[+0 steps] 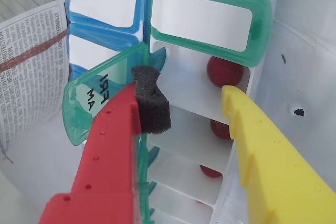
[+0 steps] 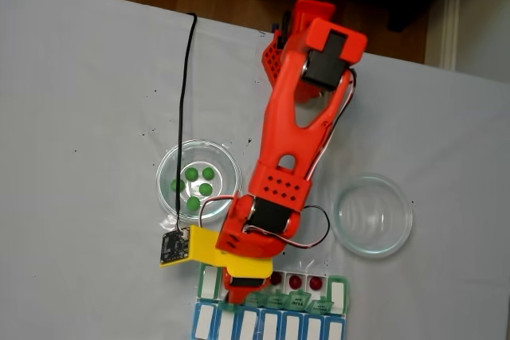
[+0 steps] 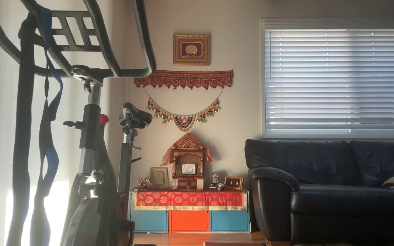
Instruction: Sort medicines into box.
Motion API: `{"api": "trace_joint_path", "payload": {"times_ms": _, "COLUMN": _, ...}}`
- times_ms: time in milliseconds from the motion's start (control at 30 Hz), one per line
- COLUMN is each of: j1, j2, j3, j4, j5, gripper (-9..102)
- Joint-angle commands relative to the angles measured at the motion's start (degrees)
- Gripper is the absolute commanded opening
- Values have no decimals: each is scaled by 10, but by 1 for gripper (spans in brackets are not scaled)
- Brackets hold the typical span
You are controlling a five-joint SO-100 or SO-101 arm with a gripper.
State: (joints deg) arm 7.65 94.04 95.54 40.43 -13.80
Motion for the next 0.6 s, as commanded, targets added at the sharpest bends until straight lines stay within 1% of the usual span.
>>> {"api": "trace_joint_path", "payload": {"times_ms": 0, "j1": -7, "j2": 78, "j3": -7, "j4": -11, "j5": -1, "gripper": 20}}
{"api": "trace_joint_path", "payload": {"times_ms": 33, "j1": -6, "j2": 79, "j3": -8, "j4": -11, "j5": 0, "gripper": 20}}
{"api": "trace_joint_path", "payload": {"times_ms": 133, "j1": -6, "j2": 82, "j3": -18, "j4": 2, "j5": 5, "gripper": 12}}
{"api": "trace_joint_path", "payload": {"times_ms": 233, "j1": 0, "j2": 73, "j3": -74, "j4": 88, "j5": -2, "gripper": 2}}
{"api": "trace_joint_path", "payload": {"times_ms": 300, "j1": 4, "j2": 82, "j3": -94, "j4": 125, "j5": -1, "gripper": 1}}
{"api": "trace_joint_path", "payload": {"times_ms": 500, "j1": 27, "j2": 163, "j3": -71, "j4": 146, "j5": -8, "gripper": 2}}
{"api": "trace_joint_path", "payload": {"times_ms": 567, "j1": 39, "j2": 192, "j3": -67, "j4": 169, "j5": -14, "gripper": 2}}
